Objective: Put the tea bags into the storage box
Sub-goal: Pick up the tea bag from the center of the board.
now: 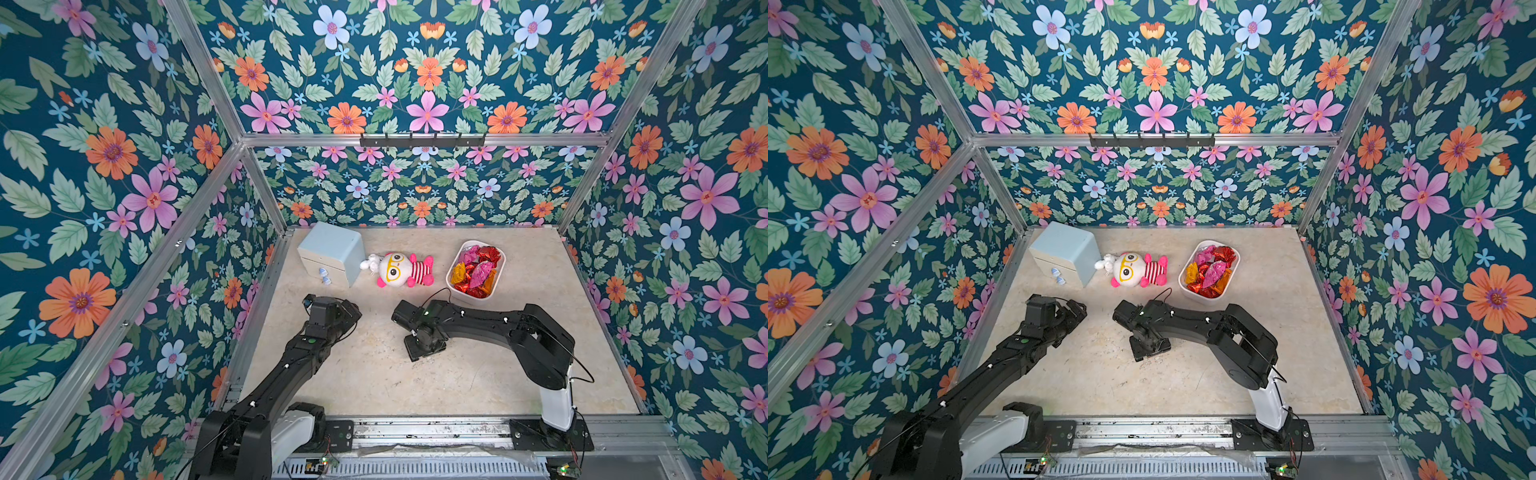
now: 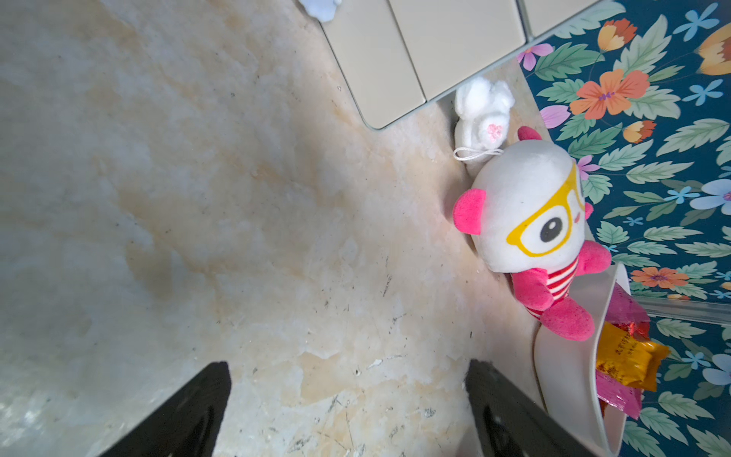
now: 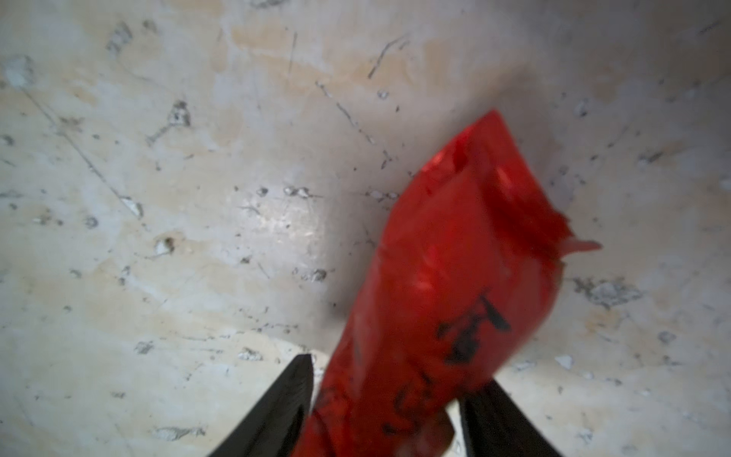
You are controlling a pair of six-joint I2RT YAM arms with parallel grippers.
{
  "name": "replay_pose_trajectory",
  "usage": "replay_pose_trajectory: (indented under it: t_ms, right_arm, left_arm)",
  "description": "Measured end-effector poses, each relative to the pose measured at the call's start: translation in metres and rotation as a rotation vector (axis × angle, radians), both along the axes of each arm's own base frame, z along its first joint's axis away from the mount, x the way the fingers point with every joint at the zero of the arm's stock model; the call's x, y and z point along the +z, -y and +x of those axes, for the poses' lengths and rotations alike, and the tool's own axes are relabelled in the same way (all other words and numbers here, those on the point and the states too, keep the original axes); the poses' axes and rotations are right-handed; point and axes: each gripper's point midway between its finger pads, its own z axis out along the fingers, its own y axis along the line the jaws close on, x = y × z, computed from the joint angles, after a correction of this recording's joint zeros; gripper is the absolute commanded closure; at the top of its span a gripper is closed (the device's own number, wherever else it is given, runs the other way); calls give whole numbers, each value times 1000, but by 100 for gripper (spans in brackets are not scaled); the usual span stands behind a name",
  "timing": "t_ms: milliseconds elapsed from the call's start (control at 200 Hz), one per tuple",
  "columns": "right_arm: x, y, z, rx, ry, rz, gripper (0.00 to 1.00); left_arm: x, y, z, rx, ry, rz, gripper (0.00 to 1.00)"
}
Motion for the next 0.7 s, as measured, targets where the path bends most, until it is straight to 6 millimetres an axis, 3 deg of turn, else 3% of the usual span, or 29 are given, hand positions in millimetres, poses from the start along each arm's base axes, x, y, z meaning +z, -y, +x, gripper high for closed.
replay_pose_trajectory:
  t_ms: [90,190,410,555,700]
  right_arm:
    - [0,2,2,-10,-1,5,84]
    - [3,0,3,-8,8,12,100]
    - [14,-2,10,-6,43,25,100]
    - [57,-12,32,-7,136,93,100]
    - [104,-2,82,-83,242,166,100]
  left_arm:
    - [0,0,0,3,0,0,1]
    - [0,0,0,3,0,0,1]
    - [0,0,0,3,0,0,1]
    - [0,0,0,4,0,0,1]
    - [-2,0,0,4,-8,1,1]
